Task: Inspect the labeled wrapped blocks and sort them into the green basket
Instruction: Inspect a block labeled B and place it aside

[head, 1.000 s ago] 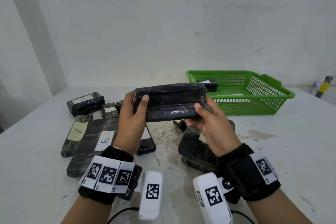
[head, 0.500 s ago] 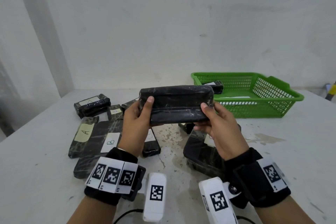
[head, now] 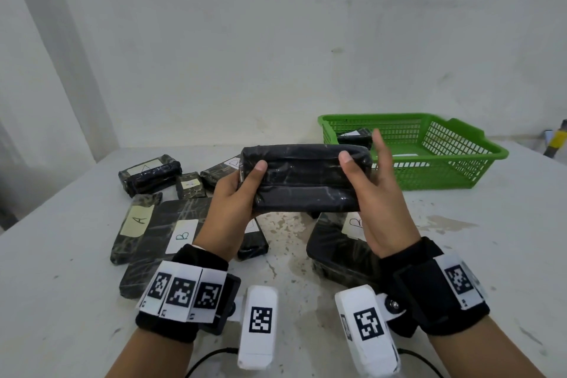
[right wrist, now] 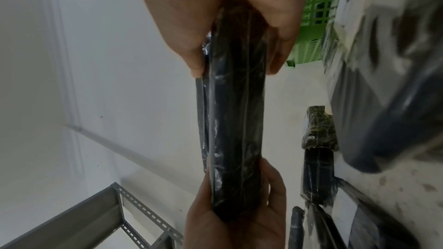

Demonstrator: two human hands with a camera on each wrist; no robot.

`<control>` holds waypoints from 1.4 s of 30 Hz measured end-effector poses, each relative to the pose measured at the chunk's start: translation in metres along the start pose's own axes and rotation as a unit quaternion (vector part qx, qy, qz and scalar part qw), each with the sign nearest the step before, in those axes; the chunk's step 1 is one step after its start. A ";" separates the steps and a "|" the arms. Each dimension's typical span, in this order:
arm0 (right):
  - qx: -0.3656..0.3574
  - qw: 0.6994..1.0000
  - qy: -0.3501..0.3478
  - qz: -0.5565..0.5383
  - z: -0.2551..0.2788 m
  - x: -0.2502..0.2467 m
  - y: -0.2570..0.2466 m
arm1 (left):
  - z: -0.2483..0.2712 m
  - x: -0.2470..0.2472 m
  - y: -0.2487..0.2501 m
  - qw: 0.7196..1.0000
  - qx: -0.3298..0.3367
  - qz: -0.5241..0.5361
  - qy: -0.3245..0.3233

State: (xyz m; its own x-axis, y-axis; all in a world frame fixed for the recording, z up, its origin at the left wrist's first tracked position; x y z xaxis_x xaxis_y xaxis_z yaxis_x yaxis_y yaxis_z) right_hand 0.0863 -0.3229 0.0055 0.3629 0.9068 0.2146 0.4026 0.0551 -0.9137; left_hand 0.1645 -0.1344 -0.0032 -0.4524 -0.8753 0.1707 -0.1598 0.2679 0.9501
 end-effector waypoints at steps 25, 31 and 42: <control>-0.010 0.992 -0.032 0.118 0.005 0.009 -0.009 | -0.002 -0.012 -0.002 0.999 -0.017 0.019 0.037; 0.001 0.994 -0.031 0.105 0.006 0.011 -0.010 | 0.002 -0.010 0.006 0.998 0.019 0.011 0.060; 0.014 0.996 -0.050 0.067 0.008 0.014 -0.005 | 0.006 -0.006 0.007 0.998 0.027 0.007 0.056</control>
State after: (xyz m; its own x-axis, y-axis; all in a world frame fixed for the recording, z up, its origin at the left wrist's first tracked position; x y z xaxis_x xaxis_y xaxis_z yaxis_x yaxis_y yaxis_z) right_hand 0.0824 -0.3073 0.0107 0.3261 0.9436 0.0566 0.3321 -0.0583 -0.9414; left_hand 0.1615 -0.1249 0.0006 -0.3553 -0.9100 0.2138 -0.2029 0.2983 0.9326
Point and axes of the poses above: each hand's wrist, its own z-axis away from the middle knuckle, its own x-axis out of the palm, y = z × x, the point moved 10 cm from there along -z, towards the middle knuckle, and after that the axes turned 4 degrees about -y, right-handed, at the moved point
